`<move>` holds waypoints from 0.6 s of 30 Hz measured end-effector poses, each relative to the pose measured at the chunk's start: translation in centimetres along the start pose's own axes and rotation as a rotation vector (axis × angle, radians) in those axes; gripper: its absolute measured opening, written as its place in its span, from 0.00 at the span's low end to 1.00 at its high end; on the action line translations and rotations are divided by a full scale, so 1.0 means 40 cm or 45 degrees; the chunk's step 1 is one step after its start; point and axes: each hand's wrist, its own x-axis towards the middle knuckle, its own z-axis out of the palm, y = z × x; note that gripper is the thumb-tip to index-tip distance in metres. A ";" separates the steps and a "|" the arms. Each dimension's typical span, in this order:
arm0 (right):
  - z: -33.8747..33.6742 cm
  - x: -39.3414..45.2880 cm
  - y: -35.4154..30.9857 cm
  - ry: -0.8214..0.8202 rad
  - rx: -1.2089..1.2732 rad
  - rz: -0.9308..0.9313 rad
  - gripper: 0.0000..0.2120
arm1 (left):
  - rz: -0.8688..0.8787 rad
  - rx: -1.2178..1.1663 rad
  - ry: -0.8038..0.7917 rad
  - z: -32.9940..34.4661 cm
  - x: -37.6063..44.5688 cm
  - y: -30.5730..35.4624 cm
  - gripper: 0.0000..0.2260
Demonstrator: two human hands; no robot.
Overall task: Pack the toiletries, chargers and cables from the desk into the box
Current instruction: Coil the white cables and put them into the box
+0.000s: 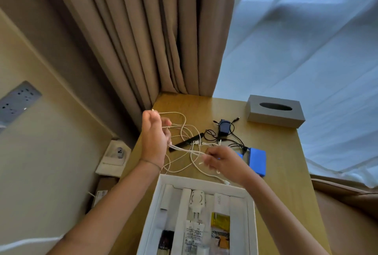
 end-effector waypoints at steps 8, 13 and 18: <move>-0.091 -0.007 -0.113 0.025 -0.145 -0.093 0.13 | 0.348 0.858 -0.667 -0.020 -0.030 -0.028 0.13; -0.089 0.017 -0.170 0.168 -0.220 -0.173 0.14 | 0.279 1.039 -1.063 -0.010 -0.055 -0.037 0.24; -0.063 0.023 -0.176 0.297 0.010 -0.156 0.18 | 0.146 0.406 -0.572 -0.013 -0.064 -0.032 0.17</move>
